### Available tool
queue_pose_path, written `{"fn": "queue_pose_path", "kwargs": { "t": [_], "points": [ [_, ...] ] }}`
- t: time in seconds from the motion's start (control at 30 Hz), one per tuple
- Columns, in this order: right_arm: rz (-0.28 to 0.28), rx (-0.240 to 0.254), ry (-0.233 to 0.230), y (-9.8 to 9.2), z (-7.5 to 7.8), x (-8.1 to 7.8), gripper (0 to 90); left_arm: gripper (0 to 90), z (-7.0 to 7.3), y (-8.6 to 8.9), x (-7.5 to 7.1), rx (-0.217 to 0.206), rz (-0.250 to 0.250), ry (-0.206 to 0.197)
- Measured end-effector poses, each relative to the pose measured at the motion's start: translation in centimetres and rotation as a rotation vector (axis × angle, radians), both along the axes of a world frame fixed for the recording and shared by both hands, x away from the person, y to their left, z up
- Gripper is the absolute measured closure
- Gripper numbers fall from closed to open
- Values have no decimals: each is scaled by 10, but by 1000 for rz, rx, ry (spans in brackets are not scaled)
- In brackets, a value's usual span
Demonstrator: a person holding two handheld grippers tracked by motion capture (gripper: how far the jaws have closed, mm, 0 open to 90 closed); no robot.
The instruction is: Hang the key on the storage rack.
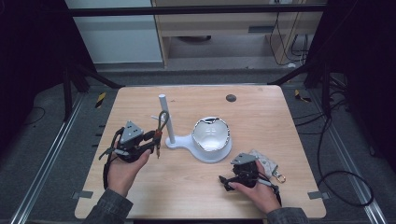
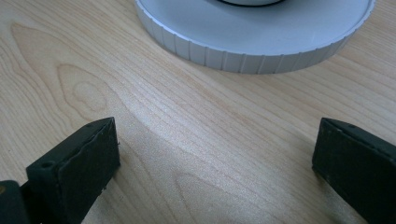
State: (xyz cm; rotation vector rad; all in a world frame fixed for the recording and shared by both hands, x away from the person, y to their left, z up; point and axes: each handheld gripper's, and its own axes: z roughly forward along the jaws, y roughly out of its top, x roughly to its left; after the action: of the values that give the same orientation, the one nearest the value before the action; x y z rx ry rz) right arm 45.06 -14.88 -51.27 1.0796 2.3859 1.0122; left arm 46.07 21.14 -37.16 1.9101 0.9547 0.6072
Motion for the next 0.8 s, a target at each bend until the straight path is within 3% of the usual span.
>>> {"fn": "queue_pose_path", "kwargs": {
  "t": [0.37,0.8],
  "points": [
    [1,0,0,0,0,0,8,663,-6,-4,8,-3,10,13],
    [-1,0,0,0,0,0,8,661,-22,-6,22,-1,36,47]
  ]
}}
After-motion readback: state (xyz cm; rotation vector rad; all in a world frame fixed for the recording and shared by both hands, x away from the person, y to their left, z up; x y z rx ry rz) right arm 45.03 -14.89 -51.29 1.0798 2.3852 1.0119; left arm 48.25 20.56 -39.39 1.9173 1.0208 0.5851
